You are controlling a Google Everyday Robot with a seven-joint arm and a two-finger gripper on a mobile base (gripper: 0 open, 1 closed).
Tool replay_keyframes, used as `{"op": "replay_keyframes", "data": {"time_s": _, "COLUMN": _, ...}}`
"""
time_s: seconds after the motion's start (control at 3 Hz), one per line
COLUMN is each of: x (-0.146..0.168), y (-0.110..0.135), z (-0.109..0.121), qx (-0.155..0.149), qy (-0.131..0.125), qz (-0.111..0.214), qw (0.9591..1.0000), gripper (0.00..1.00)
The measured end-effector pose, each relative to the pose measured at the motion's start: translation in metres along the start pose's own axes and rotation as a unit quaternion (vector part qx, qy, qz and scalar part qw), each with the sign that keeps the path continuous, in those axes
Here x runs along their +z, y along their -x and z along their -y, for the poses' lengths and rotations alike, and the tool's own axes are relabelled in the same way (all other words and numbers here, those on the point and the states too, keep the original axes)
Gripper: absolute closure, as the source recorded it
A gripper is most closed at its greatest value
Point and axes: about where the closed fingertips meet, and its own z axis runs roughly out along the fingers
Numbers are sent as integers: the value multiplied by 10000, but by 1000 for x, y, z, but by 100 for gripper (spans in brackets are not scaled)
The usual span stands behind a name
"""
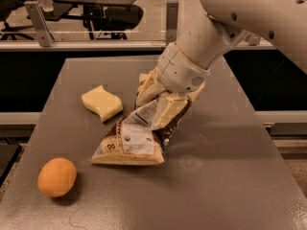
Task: Move brown chip bag near sponge
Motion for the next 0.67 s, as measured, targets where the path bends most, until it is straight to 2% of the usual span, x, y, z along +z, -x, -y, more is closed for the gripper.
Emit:
{"op": "replay_keyframes", "data": {"time_s": 0.33, "x": 0, "y": 2, "z": 0, "qx": -22, "qy": -4, "qz": -9, "qw": 10000, "gripper": 0}}
{"op": "replay_keyframes", "data": {"time_s": 0.67, "x": 0, "y": 2, "z": 0, "qx": -22, "qy": -5, "qz": -9, "qw": 10000, "gripper": 0}}
